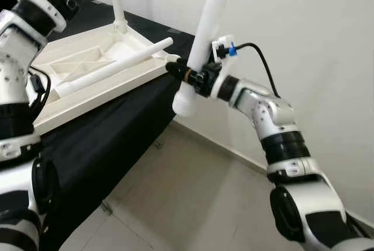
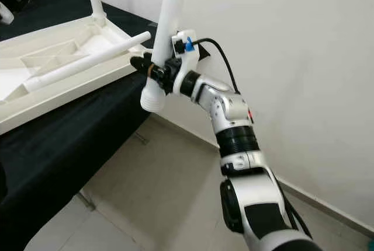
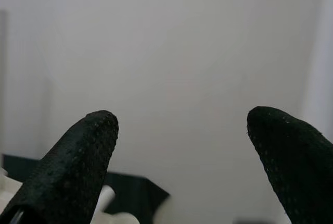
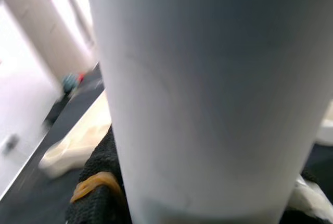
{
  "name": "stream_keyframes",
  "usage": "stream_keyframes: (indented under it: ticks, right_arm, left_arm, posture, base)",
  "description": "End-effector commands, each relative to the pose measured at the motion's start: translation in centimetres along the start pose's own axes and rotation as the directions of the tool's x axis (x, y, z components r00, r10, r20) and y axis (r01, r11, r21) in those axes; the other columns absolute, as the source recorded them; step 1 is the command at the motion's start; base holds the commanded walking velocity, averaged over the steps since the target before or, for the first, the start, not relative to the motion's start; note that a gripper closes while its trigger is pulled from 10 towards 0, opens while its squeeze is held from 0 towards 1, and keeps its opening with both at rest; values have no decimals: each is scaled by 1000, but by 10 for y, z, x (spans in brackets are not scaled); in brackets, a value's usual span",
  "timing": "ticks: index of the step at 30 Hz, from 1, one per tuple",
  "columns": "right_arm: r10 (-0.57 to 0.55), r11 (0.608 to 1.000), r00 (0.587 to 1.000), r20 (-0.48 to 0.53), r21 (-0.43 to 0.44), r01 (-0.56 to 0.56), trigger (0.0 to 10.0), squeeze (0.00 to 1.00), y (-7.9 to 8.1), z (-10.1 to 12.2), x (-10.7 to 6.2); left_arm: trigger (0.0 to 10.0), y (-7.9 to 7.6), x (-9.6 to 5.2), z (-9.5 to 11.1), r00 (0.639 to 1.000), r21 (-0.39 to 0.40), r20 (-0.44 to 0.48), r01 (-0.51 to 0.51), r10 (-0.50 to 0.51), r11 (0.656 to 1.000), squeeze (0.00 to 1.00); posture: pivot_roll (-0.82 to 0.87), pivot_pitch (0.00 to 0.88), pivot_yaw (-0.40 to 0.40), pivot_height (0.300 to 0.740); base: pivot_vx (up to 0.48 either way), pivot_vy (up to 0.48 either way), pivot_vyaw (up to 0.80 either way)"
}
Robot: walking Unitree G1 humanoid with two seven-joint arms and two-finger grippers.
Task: Building children table
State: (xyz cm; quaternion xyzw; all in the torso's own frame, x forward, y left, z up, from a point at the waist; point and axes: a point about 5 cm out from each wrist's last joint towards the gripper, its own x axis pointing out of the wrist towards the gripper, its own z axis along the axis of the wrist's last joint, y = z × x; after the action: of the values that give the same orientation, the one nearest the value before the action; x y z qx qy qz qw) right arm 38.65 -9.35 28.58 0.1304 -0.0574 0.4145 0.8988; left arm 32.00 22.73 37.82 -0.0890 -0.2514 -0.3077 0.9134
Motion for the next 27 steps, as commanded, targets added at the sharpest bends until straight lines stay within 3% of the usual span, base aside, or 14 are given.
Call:
stream_keyframes:
  ticks: [1,3,5,8,13,16,20,22,23,27]
  right_arm:
    - [-9,1000,997,72,-5,9,0,0,-1,13,0]
    - [18,1000,993,118,-4,-17,0,0,3,22,3]
    - [18,1000,993,118,-4,-17,0,0,3,22,3]
    - [62,998,986,158,-16,-61,0,0,8,30,7]
    - [187,982,969,162,-27,-185,0,0,23,31,11]
    - [253,968,957,144,-40,-250,0,0,32,28,12]
    - [302,953,944,137,-39,-299,0,0,39,26,12]
    - [327,945,935,135,-38,-325,0,0,44,25,12]
    - [336,942,933,132,-38,-334,0,0,46,24,12]
    - [340,940,932,125,-39,-338,0,0,46,23,12]
  left_arm:
    - [10000,-15,-3,-9,993,-28,-59,103,-104,994,0]
    - [10000,-39,-12,-35,958,-84,-170,217,-229,972,0]
    - [10000,-39,-12,-35,958,-84,-170,217,-229,972,0]
    - [10000,-72,-24,-68,898,-170,-260,319,-354,932,0]
    - [10000,-88,-30,-87,852,-244,-292,373,-434,895,0]
    - [10000,-94,-32,-94,831,-235,-314,401,-459,885,0]
    - [10000,-97,-31,-98,831,-197,-338,397,-442,896,0]
    - [10000,-95,-29,-99,846,-132,-350,381,-402,915,0]
    - [10000,-92,-25,-96,868,-55,-346,361,-357,931,0]
    - [10000,-93,-21,-90,883,24,-333,359,-331,933,0]
  posture:
    - [40,160,-83,740]
    - [40,160,-83,740]
    - [40,160,-83,740]
    - [39,150,-90,740]
    - [37,145,-86,740]
    - [38,142,-86,740]
    - [37,138,-85,740]
    - [37,135,-84,740]
    - [38,134,-85,740]
    - [36,133,-85,740]
  base:
    - [0,0,0]
    - [0,0,0]
    - [0,0,0]
    - [0,0,0]
    - [0,0,0]
    - [0,0,0]
    - [0,0,0]
    - [0,0,0]
    - [0,0,0]
    - [0,0,0]
